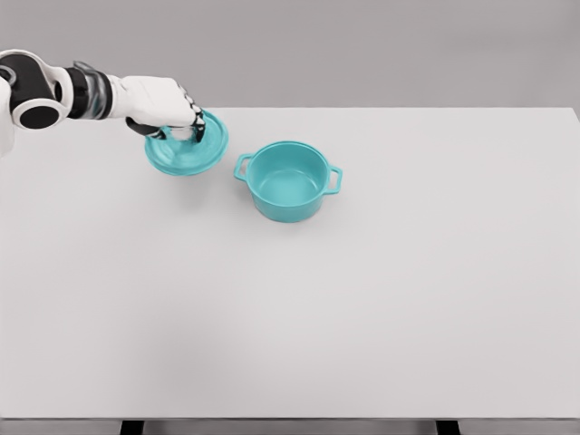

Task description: Open the lid of the pot with left arm

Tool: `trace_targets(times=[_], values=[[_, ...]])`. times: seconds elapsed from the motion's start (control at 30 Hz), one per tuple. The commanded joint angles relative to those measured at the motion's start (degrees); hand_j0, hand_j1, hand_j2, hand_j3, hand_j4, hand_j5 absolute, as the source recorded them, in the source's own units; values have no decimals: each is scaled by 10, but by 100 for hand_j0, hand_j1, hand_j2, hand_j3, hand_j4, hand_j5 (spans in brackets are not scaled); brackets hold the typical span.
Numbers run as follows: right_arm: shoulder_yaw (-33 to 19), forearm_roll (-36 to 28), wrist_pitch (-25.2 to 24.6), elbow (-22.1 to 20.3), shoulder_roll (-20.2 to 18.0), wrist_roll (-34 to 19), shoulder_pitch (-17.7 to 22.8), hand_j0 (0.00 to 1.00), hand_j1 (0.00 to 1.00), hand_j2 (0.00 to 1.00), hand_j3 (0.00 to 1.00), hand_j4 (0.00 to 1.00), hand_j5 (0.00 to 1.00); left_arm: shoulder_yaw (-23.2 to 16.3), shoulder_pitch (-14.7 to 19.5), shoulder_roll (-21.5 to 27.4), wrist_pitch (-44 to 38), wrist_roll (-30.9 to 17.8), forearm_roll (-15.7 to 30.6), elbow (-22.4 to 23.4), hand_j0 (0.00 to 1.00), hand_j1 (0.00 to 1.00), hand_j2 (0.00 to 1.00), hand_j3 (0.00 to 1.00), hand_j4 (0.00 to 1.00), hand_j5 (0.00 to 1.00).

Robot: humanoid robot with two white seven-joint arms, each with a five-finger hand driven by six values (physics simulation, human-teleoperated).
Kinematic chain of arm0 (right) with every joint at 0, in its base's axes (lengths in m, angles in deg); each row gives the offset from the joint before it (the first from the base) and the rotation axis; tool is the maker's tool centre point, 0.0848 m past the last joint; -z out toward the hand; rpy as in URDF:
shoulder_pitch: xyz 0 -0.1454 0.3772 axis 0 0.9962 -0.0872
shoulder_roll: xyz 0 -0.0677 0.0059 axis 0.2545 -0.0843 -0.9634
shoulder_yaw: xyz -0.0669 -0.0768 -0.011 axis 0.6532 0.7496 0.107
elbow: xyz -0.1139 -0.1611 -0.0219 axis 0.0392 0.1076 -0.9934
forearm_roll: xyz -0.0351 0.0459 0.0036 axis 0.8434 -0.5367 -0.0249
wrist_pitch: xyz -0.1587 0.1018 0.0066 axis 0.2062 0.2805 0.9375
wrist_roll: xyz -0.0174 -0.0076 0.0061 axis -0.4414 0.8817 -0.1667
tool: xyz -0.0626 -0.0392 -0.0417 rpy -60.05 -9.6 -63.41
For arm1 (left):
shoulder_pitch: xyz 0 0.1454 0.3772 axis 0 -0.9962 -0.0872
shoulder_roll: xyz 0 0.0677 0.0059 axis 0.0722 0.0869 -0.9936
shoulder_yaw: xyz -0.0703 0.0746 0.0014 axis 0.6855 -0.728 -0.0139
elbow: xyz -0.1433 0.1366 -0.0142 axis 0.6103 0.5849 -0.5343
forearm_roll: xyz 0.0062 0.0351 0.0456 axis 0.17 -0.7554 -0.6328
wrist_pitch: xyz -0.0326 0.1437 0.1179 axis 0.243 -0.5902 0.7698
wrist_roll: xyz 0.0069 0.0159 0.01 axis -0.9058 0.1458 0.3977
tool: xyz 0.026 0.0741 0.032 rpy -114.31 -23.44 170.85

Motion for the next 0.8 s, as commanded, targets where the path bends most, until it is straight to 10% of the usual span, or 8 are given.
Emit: trace_targets(times=[0.0,0.3,0.77], values=[[0,0,0,0,0,0,0,100,100,100,100,100,100,1,0,1,-1,0,1,5,100,100,100,100,100,100],[0,0,0,0,0,0,1,100,100,100,100,100,100,26,-6,15,-1,2,11,2,100,100,100,100,100,100],[0,0,0,0,0,0,1,100,100,100,100,100,100,235,-188,134,-1,3,140,-1,100,100,100,100,100,100]])
